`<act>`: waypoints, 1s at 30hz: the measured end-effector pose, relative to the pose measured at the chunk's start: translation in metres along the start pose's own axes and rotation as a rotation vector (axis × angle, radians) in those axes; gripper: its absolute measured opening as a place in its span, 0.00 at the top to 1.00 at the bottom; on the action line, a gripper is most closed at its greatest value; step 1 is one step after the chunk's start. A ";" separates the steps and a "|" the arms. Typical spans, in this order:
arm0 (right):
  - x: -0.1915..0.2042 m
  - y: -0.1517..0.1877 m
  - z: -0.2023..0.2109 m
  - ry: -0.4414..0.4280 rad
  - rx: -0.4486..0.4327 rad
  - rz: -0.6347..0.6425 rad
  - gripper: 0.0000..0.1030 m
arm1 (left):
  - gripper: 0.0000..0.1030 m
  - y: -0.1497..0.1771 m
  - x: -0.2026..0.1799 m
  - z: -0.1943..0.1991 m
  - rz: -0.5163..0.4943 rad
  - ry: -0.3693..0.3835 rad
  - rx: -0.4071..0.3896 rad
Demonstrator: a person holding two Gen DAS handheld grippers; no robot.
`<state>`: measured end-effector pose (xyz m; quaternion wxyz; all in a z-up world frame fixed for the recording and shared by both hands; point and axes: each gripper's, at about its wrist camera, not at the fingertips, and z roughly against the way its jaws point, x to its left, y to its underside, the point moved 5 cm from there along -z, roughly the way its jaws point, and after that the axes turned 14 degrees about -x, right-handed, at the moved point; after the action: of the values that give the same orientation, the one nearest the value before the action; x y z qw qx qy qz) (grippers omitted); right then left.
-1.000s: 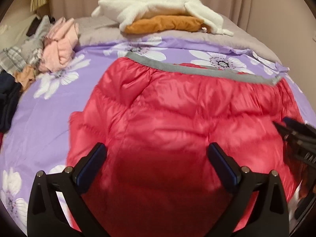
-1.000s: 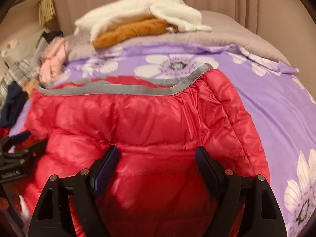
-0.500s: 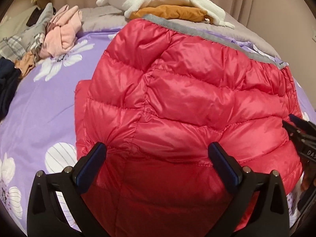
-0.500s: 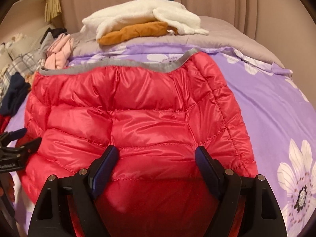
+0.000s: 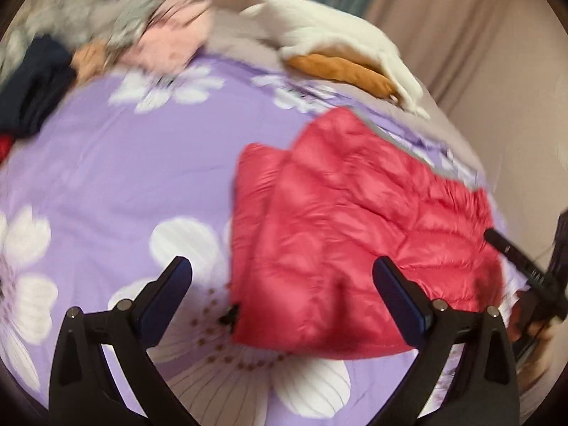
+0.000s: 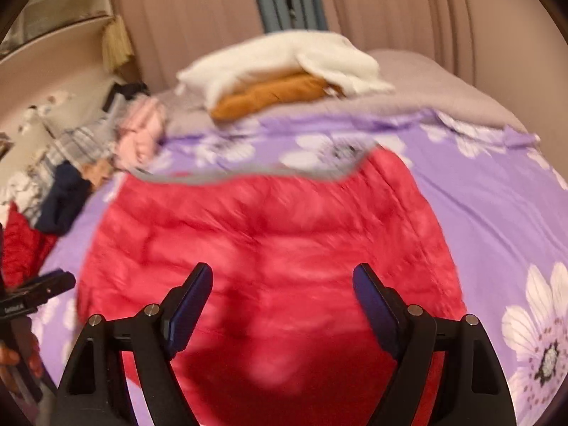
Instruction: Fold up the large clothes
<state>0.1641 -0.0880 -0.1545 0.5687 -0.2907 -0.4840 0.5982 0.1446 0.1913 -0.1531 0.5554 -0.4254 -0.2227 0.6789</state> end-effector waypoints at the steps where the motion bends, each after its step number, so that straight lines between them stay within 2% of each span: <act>1: 0.008 -0.003 -0.003 -0.015 -0.001 0.011 0.20 | 0.01 0.000 0.009 -0.001 0.058 0.022 0.020; 5: 0.033 -0.008 -0.026 -0.029 0.027 0.054 0.22 | 0.01 0.011 0.039 -0.019 0.343 0.133 0.106; 7: 0.043 -0.011 -0.038 -0.046 0.040 0.058 0.27 | 0.01 0.013 0.039 -0.028 0.387 0.154 0.131; 9: 0.048 -0.014 -0.054 -0.056 0.067 0.045 0.38 | 0.01 0.012 0.032 -0.041 0.398 0.185 0.150; 10: 0.048 -0.015 -0.062 -0.058 0.083 0.034 0.40 | 0.01 0.010 0.028 -0.047 0.410 0.216 0.158; 11: 0.048 -0.016 -0.070 -0.052 0.094 0.023 0.41 | 0.01 0.008 0.025 -0.054 0.429 0.245 0.170; 15: 0.046 -0.021 -0.087 -0.042 0.109 -0.004 0.41 | 0.01 0.000 0.027 -0.086 0.464 0.270 0.209; 18: 0.042 -0.015 -0.107 -0.005 0.168 0.005 0.41 | 0.00 -0.003 0.029 -0.108 0.463 0.276 0.231; 21: 0.037 -0.001 -0.129 0.025 0.232 0.028 0.41 | 0.00 -0.011 0.024 -0.117 0.436 0.309 0.232; 27: 0.037 0.015 -0.145 0.050 0.238 0.082 0.41 | 0.01 -0.014 0.018 -0.135 0.411 0.343 0.271; 30: 0.033 0.013 -0.150 0.043 0.248 0.063 0.41 | 0.09 -0.015 0.018 -0.133 0.436 0.356 0.267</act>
<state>0.2872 -0.0174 -0.2138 0.5913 -0.2459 -0.3846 0.6648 0.2627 0.1900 -0.2192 0.4779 -0.4986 0.0660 0.7202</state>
